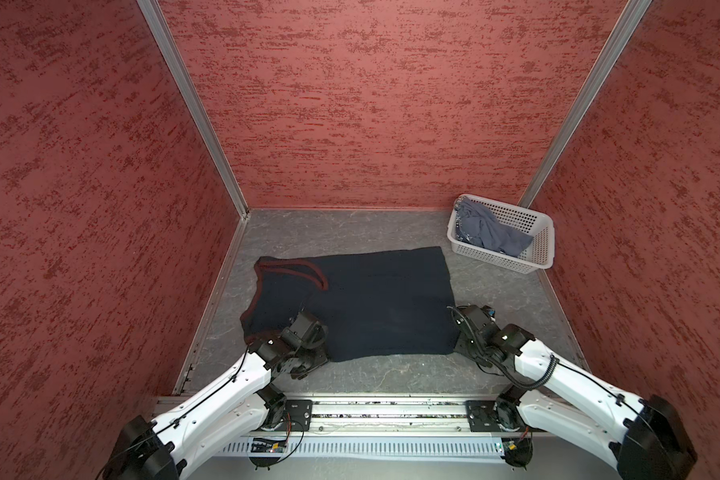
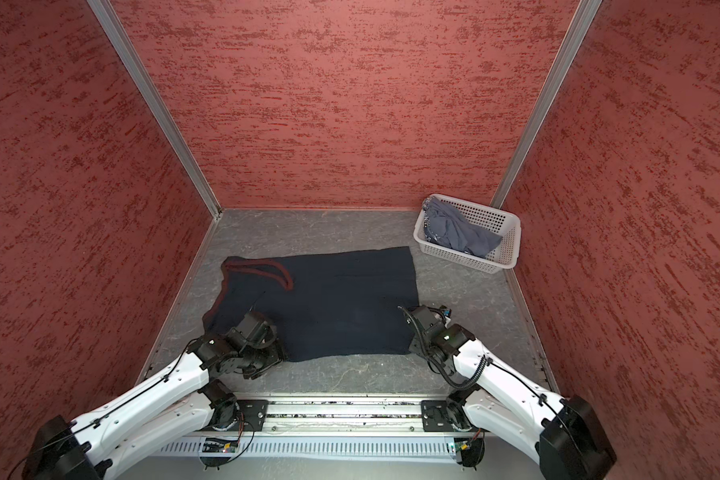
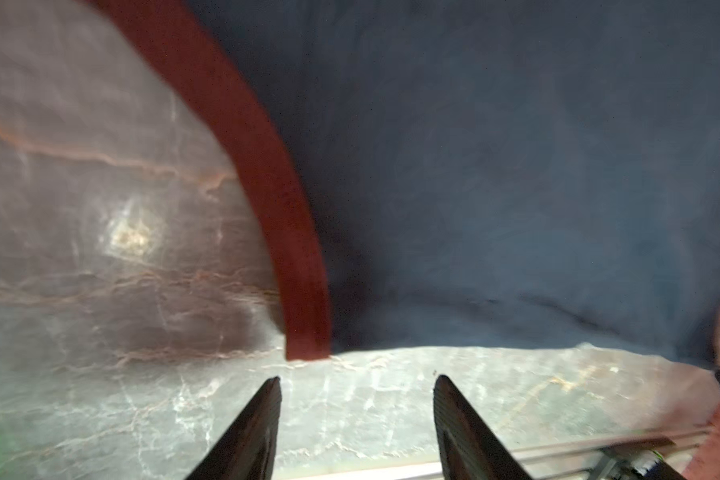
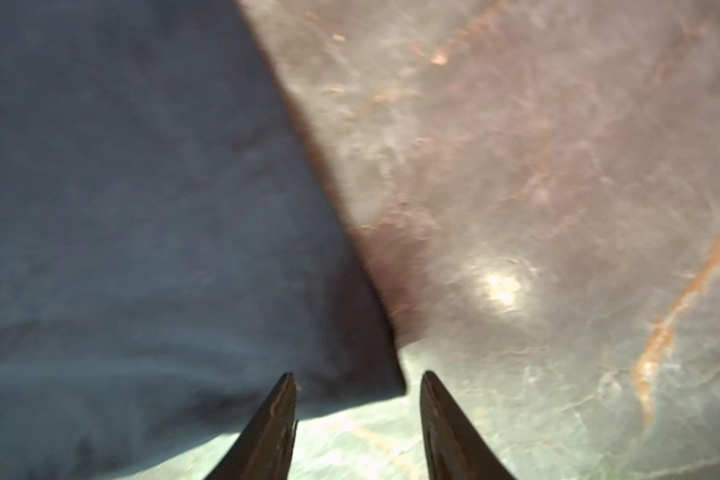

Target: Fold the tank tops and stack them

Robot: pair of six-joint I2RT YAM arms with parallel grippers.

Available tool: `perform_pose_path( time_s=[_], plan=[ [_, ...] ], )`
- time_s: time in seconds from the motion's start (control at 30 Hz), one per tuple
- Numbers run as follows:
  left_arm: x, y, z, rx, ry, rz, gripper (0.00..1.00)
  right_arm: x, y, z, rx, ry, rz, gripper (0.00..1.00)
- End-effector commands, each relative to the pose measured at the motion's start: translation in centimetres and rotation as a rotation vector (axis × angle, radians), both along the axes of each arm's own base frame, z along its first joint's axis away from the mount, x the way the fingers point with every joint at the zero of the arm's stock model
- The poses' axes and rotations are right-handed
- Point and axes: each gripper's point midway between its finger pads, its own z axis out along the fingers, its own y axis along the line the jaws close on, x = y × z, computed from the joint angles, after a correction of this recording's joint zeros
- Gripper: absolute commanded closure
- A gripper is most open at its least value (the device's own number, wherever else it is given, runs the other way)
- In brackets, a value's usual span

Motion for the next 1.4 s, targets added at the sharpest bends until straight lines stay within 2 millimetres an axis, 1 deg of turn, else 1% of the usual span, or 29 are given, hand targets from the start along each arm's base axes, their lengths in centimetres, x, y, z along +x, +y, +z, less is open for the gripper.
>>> perform_pose_path(
  time_s=[0.0, 0.17, 0.27, 0.43, 0.53, 0.63, 0.73, 0.83, 0.9, 1.0, 1.1, 1.23, 1.33, 1.37],
  plan=[
    [1.2, -0.7, -0.3, -0.010, -0.045, 0.062, 0.44, 1.2, 0.5, 0.0, 0.057, -0.059, -0.048, 0.50],
    [1.5, -0.2, -1.3, 0.035, -0.055, 0.072, 0.49, 1.1, 0.4, -1.0, 0.068, -0.074, -0.050, 0.51],
    [1.8, -0.2, -1.7, 0.042, -0.063, 0.079, 0.53, 1.3, 0.3, -1.1, 0.058, -0.081, -0.047, 0.51],
    [2.2, -0.3, -1.8, 0.046, -0.075, 0.081, 0.64, 2.1, 0.3, -1.0, 0.044, -0.101, -0.034, 0.54],
    [2.5, -0.3, -1.4, 0.050, -0.089, 0.084, 0.69, 2.4, 0.7, -1.0, 0.053, -0.105, -0.025, 0.60],
    [2.9, -0.3, -0.9, 0.053, -0.107, 0.092, 0.74, 2.4, 0.7, -0.9, 0.043, -0.098, -0.021, 0.72],
    [3.5, -0.3, 0.1, 0.051, -0.138, 0.101, 0.77, 2.5, 0.2, -0.5, 0.007, -0.093, -0.014, 0.81],
    [4.4, -0.4, 1.3, 0.051, -0.179, 0.112, 0.78, 2.9, -0.1, 0.5, -0.027, -0.108, -0.002, 0.89],
    [5.4, -0.7, 2.1, 0.039, -0.208, 0.117, 0.79, 3.5, -0.2, 1.3, -0.045, -0.129, 0.009, 0.91],
    [7.3, -1.0, 3.2, 0.019, -0.238, 0.125, 0.82, 5.1, -0.3, 3.1, -0.086, -0.177, 0.027, 0.93],
    [9.9, -1.1, 4.4, -0.007, -0.272, 0.142, 0.83, 7.5, -0.9, 4.8, -0.136, -0.226, 0.023, 0.95],
    [14.0, -0.6, 5.7, -0.011, -0.311, 0.174, 0.83, 12.1, -1.0, 7.2, -0.140, -0.318, 0.033, 0.95],
    [17.0, -0.4, 6.0, -0.018, -0.319, 0.193, 0.84, 15.4, -1.2, 7.9, -0.139, -0.344, 0.039, 0.96],
    [17.9, -0.4, 5.8, -0.026, -0.316, 0.195, 0.84, 16.5, -1.2, 7.9, -0.136, -0.350, 0.042, 0.97]
  ],
)
